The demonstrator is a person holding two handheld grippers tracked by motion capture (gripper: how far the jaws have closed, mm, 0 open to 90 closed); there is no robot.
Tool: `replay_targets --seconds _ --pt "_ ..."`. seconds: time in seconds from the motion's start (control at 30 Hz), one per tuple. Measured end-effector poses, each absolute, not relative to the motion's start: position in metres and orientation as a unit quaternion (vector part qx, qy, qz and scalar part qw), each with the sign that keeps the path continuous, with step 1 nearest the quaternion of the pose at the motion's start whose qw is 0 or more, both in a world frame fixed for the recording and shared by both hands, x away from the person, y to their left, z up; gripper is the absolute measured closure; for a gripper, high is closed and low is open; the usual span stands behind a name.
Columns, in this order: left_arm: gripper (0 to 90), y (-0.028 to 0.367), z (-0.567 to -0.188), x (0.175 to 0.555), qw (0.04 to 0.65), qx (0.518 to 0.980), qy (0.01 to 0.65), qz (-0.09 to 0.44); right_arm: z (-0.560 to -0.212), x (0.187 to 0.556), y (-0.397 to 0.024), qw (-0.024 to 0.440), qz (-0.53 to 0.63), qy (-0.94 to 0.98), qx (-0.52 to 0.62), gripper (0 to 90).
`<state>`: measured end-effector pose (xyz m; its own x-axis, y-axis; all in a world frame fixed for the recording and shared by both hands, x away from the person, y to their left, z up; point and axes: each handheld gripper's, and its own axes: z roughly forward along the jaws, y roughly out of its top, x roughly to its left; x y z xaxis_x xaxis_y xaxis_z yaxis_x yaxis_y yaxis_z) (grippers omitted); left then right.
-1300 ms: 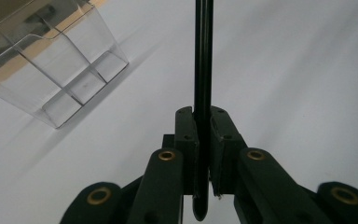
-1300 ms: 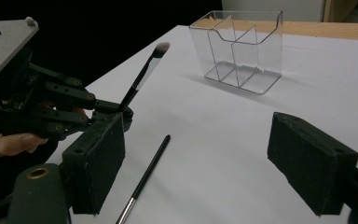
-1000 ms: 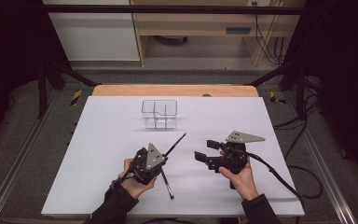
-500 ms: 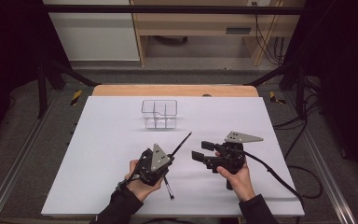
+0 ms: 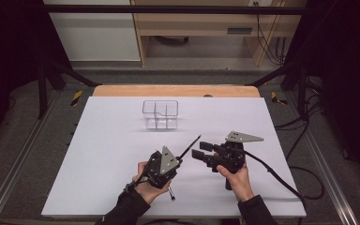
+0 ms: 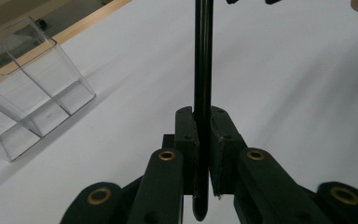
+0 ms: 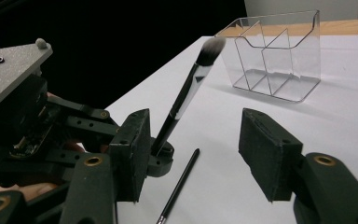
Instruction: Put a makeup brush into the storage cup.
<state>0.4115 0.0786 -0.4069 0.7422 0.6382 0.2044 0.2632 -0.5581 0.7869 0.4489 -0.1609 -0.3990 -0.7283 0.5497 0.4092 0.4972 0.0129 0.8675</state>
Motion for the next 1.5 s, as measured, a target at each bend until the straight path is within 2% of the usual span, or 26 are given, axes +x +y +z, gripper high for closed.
replay_targets --seconds 0.67,1.1,1.5 --pt "83.5 0.069 -0.415 0.403 0.395 0.850 0.259 0.231 -0.403 0.449 -0.158 0.021 0.599 0.710 0.370 56.9" --pt "83.5 0.065 -0.416 0.400 0.398 0.851 0.254 0.231 -0.402 0.449 -0.158 0.004 0.601 0.712 0.363 73.5" --pt "83.5 0.064 -0.417 0.399 0.398 0.851 0.254 0.231 -0.401 0.449 -0.159 -0.019 0.608 0.709 0.358 78.9"
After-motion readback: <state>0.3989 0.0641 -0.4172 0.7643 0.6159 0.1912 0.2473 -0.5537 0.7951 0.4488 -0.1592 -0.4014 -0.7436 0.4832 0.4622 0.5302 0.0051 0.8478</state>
